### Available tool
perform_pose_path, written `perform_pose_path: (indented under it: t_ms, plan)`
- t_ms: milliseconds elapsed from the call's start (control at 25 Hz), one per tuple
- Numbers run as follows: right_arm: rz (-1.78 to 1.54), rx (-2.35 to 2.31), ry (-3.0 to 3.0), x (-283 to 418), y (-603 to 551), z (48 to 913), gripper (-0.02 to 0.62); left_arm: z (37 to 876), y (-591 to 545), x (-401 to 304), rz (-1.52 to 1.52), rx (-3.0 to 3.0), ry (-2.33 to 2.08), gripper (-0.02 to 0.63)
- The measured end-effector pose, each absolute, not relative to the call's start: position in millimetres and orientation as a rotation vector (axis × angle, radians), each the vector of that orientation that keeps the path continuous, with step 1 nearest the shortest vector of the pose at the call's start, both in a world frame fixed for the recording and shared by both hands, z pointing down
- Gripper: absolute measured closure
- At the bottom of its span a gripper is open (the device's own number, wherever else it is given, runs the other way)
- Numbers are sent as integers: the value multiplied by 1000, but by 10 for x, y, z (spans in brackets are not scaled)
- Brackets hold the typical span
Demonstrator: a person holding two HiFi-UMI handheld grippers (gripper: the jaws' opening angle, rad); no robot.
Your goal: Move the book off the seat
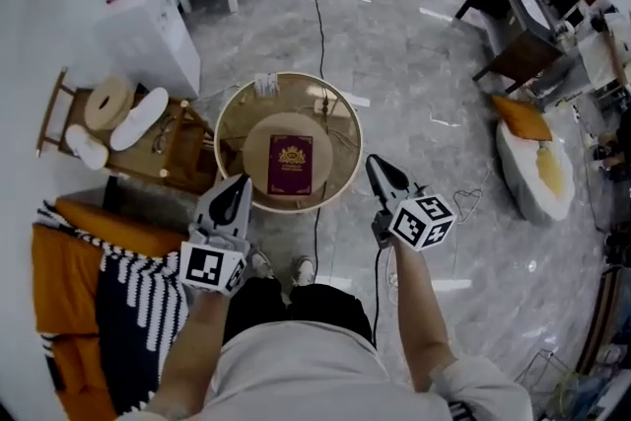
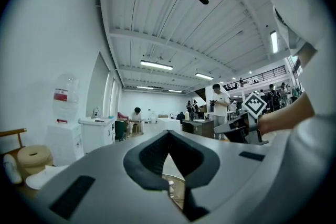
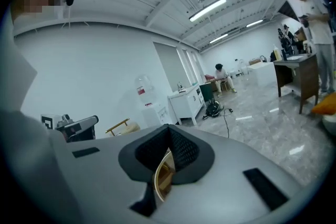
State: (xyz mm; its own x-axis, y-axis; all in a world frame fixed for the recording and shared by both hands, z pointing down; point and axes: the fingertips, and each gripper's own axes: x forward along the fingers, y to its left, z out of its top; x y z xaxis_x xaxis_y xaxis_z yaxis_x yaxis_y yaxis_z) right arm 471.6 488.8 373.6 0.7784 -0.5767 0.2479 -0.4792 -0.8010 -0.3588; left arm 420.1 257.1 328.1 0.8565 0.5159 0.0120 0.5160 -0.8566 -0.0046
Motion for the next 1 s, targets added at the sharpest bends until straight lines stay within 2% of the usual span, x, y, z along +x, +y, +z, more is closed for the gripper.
perform_pose_path:
  t_ms: [520,1000]
  plan:
    - [-274,-2798,921,4593,4859,2688,574,2388,1866,3798,184,-3044,-637,589]
    - [-179,-2924,921,4245,4978,2345,574,2376,1327,3508,138,-3082,-447,589]
